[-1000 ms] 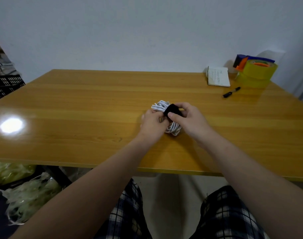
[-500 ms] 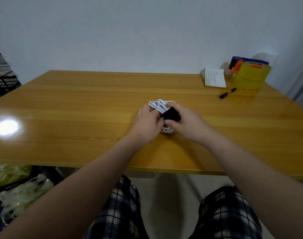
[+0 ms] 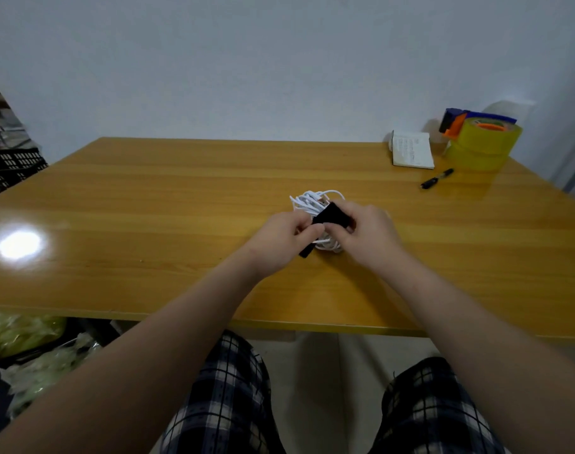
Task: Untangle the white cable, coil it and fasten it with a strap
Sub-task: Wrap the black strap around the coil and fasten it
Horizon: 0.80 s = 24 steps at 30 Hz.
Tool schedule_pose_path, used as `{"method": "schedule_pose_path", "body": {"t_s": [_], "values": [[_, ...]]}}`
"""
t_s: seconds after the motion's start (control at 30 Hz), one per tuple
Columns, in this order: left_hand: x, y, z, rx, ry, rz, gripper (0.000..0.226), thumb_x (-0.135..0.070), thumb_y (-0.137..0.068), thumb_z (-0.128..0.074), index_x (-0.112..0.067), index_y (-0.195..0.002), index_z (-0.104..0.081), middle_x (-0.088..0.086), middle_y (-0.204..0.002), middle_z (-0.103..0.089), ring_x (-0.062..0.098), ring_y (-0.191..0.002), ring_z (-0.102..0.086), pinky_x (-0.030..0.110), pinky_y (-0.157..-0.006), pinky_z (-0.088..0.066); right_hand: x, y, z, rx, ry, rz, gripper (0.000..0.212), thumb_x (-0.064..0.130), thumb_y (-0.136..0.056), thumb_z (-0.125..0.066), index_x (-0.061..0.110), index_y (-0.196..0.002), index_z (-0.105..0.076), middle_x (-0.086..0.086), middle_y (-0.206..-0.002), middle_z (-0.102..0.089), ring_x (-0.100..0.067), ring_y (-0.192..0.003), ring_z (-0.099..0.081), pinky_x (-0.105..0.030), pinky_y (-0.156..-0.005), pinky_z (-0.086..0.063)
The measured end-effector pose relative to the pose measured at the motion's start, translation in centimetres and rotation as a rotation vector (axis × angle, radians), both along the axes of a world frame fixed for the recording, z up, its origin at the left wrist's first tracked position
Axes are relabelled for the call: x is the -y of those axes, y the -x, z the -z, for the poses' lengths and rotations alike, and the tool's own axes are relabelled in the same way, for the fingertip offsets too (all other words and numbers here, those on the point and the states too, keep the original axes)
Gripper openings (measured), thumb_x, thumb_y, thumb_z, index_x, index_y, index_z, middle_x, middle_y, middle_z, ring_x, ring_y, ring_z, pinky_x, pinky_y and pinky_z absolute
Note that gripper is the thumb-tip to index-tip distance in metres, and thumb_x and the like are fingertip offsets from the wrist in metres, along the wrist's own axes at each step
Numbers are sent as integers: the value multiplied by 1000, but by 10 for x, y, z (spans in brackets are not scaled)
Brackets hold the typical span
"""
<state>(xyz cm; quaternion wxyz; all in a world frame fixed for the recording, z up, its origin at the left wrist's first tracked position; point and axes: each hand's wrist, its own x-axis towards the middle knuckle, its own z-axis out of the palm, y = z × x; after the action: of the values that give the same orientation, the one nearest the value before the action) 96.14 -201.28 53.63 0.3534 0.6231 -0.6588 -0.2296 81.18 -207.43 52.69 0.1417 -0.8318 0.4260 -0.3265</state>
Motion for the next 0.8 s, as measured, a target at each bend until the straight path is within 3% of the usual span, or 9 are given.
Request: {"method": "schedule_pose_path", "body": {"t_s": [0.13, 0.23, 0.37, 0.47, 0.67, 0.73, 0.8], "values": [[-5, -3, 2, -145, -145, 56, 16, -20, -95, -56, -13, -81, -49, -5, -66, -45, 8, -55, -39, 22, -51, -32, -7, -1, -2, -40, 12, 14, 44, 30, -87, -60, 28, -130, -48, -4, -97, -65, -30, -97, -54, -39, -82, -44], [-8, -4, 3, -293, -154, 46, 15, -14, -93, -57, -1, -102, -56, 1, -77, -51, 12, -59, -49, 25, -56, -43, -12, 0, -4, -73, 39, -34, 48, 29, -87, -61, 30, -129, -38, -1, -91, -61, -26, -87, -56, -37, -68, -46], [-10, 5, 8, -446, -81, -5, 7, -3, -91, -55, -9, -92, -53, 1, -77, -51, 11, -61, -48, 24, -59, -42, -11, 1, -9, -150, 80, -72, 43, 25, -87, -61, 22, -127, -44, -7, -108, -61, -26, -99, -54, -36, -74, -43], [-9, 10, 13, -424, -68, -11, 9, -5, -90, -52, -14, -92, -51, -4, -81, -48, 12, -66, -41, 28, -64, -35, -14, 1, -11, -182, 97, -88, 51, 27, -87, -62, 19, -133, -42, -11, -113, -60, -27, -106, -51, -37, -79, -41], [-5, 18, 5, -207, 93, -19, 11, -9, -92, -54, -5, -100, -60, -8, -73, -50, 0, -56, -45, 15, -53, -34, -7, 2, -8, -378, 300, 45, 52, 32, -92, -51, 22, -140, -36, -6, -114, -64, -30, -103, -55, -34, -66, -36], [-6, 19, 2, -120, 142, -40, 16, -24, -95, -54, -12, -105, -57, -9, -65, -48, 1, -55, -47, 17, -53, -36, -1, 4, -5, -306, 291, 43, 46, 30, -95, -46, 22, -139, -40, -6, -115, -65, -29, -103, -57, -36, -69, -41], [-7, 15, 3, -107, 129, -104, 27, -39, -96, -47, -17, -111, -49, -6, -65, -52, 11, -63, -57, 28, -62, -46, 3, 5, -4, -81, 160, 4, 38, 30, -96, -48, 21, -132, -52, -5, -110, -68, -25, -99, -61, -32, -71, -43]]}}
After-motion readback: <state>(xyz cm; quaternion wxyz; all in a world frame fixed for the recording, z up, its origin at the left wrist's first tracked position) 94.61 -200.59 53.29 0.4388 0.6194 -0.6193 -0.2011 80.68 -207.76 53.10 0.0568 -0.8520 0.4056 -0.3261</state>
